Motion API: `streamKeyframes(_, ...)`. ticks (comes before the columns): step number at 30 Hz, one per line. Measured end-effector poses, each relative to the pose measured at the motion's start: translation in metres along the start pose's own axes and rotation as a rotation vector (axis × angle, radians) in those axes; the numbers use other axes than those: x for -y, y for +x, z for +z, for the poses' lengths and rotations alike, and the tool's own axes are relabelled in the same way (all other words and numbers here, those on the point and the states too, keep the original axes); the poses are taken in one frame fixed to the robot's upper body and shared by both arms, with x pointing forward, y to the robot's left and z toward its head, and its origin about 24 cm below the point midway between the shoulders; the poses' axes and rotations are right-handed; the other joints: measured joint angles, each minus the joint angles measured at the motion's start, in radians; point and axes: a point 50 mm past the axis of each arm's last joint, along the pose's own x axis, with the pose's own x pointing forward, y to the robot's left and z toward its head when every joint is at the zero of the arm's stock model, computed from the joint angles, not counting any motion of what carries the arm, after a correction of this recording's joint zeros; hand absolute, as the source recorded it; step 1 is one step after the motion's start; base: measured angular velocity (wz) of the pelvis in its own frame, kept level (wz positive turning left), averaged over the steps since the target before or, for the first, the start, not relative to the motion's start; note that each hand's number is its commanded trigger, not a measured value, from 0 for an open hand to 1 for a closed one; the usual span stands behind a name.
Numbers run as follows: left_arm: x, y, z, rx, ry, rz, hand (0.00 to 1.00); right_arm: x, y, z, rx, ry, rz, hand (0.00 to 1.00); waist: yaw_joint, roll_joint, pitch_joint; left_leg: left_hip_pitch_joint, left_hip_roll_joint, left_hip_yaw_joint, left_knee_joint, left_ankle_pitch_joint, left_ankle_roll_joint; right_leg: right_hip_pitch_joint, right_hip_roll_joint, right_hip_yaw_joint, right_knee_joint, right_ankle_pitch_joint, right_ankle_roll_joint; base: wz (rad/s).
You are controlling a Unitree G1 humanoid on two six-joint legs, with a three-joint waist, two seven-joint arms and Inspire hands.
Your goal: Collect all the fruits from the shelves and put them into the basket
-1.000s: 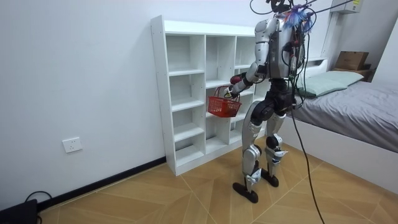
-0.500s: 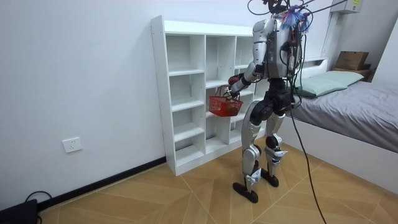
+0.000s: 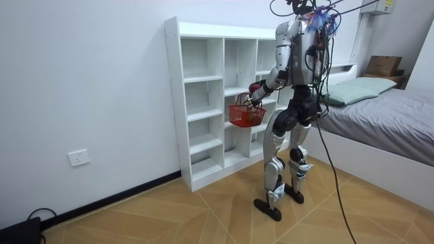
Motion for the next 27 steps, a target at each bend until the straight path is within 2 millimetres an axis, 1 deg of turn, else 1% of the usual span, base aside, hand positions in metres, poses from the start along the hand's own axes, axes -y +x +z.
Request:
streamKeyframes(12,-0.004,0.005,0.015,0.043,0.041,-0.011,1.0,0.003,-0.001,0.0,-0.002,-0.012,-0.017,0.0,0.002,-0.002,-0.0013,-0.005,0.0,0.001,0.0,0.0,0.0,-0.007,0.0,0.001,0.002,0.0,0.0,0.0)
streamKeyframes(22,-0.003,0.006,0.018,0.051,0.046,-0.002,1.0,0.004,0.0,0.001,0.002,-0.015,-0.037,0.0,0.0,-0.004,-0.0022,-0.005,0.0,0.001,0.001,0.0,0.0,-0.007,0.0,0.001,0.002,0.0,0.0,0.0)
streamKeyframes(27,-0.003,0.006,0.023,0.075,0.052,-0.001,1.0,0.004,0.0,0.003,0.022,-0.016,-0.035,0.0,0.002,-0.006,-0.0032,-0.006,0.0,0.001,0.001,0.0,0.0,-0.007,0.0,0.001,0.002,0.0,0.0,0.0)
